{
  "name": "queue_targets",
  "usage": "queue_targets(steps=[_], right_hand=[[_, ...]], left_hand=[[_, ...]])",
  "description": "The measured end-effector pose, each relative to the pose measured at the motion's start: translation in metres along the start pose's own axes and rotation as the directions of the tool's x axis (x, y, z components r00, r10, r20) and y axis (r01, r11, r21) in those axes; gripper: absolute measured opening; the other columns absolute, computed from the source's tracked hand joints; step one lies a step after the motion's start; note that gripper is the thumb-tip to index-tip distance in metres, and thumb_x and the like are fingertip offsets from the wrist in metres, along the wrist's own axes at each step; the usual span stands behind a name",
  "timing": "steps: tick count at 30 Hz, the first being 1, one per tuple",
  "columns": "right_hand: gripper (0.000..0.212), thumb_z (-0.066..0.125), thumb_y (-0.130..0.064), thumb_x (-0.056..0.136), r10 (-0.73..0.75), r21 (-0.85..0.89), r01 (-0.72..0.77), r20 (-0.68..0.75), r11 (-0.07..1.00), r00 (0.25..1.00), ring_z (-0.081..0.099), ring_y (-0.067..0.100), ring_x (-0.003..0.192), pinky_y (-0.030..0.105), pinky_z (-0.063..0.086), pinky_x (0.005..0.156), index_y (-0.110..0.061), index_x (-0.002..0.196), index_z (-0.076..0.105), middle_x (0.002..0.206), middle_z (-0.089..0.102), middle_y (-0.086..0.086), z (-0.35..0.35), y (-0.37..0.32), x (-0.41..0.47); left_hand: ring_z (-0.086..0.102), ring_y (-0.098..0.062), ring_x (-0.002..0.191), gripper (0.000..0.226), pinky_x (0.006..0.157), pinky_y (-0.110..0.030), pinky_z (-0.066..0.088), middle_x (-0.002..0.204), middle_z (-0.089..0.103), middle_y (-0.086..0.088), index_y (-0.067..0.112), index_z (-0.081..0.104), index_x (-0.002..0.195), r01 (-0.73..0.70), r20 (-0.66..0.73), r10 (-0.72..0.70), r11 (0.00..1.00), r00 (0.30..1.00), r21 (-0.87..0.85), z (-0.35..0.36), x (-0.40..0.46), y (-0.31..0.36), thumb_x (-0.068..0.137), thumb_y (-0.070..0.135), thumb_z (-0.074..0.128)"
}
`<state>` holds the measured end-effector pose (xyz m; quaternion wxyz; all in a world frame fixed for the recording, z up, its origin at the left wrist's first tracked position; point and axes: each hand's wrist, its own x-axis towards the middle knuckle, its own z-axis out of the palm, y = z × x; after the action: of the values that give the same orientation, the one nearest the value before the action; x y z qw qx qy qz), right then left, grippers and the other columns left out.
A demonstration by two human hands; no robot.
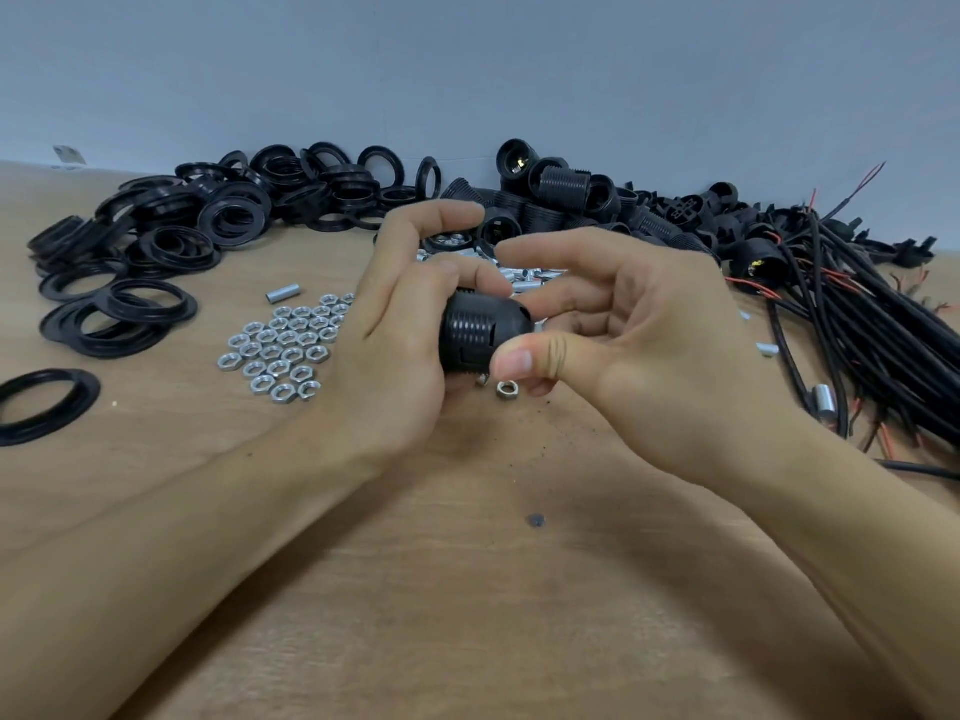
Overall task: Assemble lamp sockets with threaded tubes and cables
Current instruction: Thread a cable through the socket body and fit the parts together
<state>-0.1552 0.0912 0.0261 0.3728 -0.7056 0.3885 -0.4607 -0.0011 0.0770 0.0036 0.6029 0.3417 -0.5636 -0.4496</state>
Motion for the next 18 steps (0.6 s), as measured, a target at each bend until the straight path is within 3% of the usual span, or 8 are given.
queue_targets(steps=[3, 5, 8, 11, 15, 18], right_hand=[[0.043, 0.085, -0.008, 0.070, 0.003, -0.043, -0.003, 0.004, 0.999, 1.000, 0.066, 0.017, 0.059, 0.027, 0.059, 0.062, -0.025, 0.104, 0.065, 0.079, 0.073, -0.001, 0.004, 0.005, 0.002], [0.044, 0.084, -0.013, 0.073, -0.001, -0.131, 0.002, 0.004, 0.991, 1.000, 0.065, 0.012, 0.062, 0.030, 0.059, 0.067, -0.027, 0.109, 0.063, 0.083, 0.070, -0.007, 0.005, 0.010, 0.003], [0.043, 0.080, -0.022, 0.080, -0.084, -0.319, 0.086, 0.020, 0.944, 0.996, 0.063, -0.006, 0.077, 0.016, 0.052, 0.074, -0.031, 0.118, 0.061, 0.088, 0.064, -0.027, 0.000, 0.014, 0.004], [0.041, 0.075, -0.020, 0.085, -0.212, -0.489, 0.213, 0.057, 0.846, 0.976, 0.050, -0.022, 0.087, 0.000, 0.037, 0.076, -0.023, 0.123, 0.061, 0.095, 0.054, -0.034, -0.002, 0.016, 0.003], [0.037, 0.075, -0.016, 0.085, -0.284, -0.544, 0.241, 0.005, 0.804, 0.959, 0.047, -0.025, 0.083, -0.005, 0.033, 0.072, -0.016, 0.120, 0.064, 0.096, 0.053, -0.028, -0.008, 0.017, 0.006], [0.036, 0.075, -0.022, 0.085, -0.263, -0.570, 0.213, -0.006, 0.793, 0.965, 0.048, -0.023, 0.078, -0.001, 0.035, 0.074, -0.017, 0.119, 0.065, 0.089, 0.052, -0.030, -0.008, 0.016, 0.008]], left_hand=[[0.057, -0.002, 0.059, 0.039, 0.041, -0.014, 0.039, 0.125, 0.061, -0.008, 0.049, 0.069, 0.077, 0.000, 0.001, 0.000, 0.993, 1.000, 0.117, -0.003, 0.002, -0.004, 0.087, 0.024, 0.041], [0.058, 0.000, 0.067, 0.034, 0.046, -0.016, 0.041, 0.124, 0.062, -0.003, 0.051, 0.067, 0.078, 0.003, 0.004, -0.004, 0.973, 1.000, 0.229, -0.006, 0.006, -0.009, 0.086, 0.030, 0.041], [0.061, -0.001, 0.076, 0.025, 0.061, -0.025, 0.044, 0.106, 0.068, 0.011, 0.046, 0.062, 0.092, -0.054, -0.022, 0.065, 0.946, 0.998, 0.319, -0.006, 0.013, -0.015, 0.089, 0.031, 0.042], [0.062, -0.010, 0.072, 0.014, 0.060, -0.028, 0.044, 0.089, 0.067, 0.010, 0.035, 0.058, 0.103, -0.105, 0.008, 0.108, 0.940, 0.994, 0.324, -0.006, 0.016, -0.020, 0.092, 0.035, 0.049], [0.054, -0.009, 0.056, 0.018, 0.056, -0.025, 0.039, 0.071, 0.061, 0.014, 0.033, 0.062, 0.093, -0.180, 0.066, 0.168, 0.910, 0.984, 0.374, -0.008, 0.019, -0.024, 0.092, 0.047, 0.050], [0.055, -0.011, 0.060, 0.027, 0.057, -0.031, 0.042, 0.072, 0.060, 0.013, 0.030, 0.062, 0.094, -0.217, 0.039, 0.222, 0.872, 0.974, 0.438, -0.007, 0.019, -0.027, 0.095, 0.050, 0.045]])
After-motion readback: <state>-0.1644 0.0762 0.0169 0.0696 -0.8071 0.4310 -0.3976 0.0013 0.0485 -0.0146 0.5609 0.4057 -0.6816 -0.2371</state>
